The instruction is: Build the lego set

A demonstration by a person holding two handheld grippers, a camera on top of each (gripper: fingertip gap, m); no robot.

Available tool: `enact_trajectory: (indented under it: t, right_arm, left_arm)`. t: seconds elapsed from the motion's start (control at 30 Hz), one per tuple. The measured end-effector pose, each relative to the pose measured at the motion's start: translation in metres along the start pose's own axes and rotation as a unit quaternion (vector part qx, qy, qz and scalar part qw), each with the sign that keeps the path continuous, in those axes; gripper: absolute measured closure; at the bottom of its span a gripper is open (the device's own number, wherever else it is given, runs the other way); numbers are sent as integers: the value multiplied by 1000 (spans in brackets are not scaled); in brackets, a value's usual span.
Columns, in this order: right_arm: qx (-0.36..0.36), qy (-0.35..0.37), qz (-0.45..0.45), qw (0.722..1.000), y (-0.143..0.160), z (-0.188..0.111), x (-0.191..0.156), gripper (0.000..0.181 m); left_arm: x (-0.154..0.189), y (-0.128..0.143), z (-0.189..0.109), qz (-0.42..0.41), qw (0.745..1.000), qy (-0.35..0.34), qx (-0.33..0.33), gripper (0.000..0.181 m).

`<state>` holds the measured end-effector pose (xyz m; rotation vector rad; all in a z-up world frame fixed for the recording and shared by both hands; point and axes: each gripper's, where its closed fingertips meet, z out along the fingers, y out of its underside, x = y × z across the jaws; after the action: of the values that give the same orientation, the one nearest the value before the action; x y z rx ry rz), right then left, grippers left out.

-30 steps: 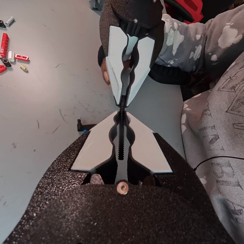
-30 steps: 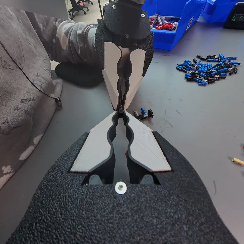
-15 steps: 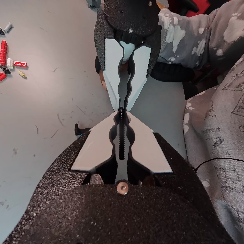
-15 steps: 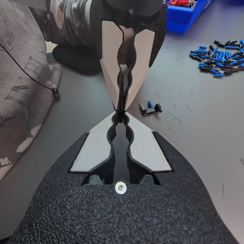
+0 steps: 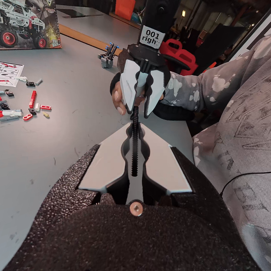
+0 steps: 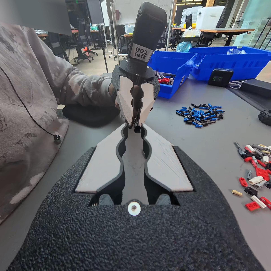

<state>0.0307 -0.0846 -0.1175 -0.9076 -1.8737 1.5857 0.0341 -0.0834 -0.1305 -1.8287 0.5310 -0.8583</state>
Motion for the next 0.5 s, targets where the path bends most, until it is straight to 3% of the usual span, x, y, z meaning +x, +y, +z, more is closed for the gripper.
enact_trajectory:
  t: [0.37,0.5]
  right_arm:
    - [1,-12,6,1000,0,-2,-3,174]
    - [15,-2,24,1000,-4,-5,4,174]
  left_arm:
    - [4,-2,7,48,999,-19,15,174]
    - [-4,-7,2,37,998,-34,36,160]
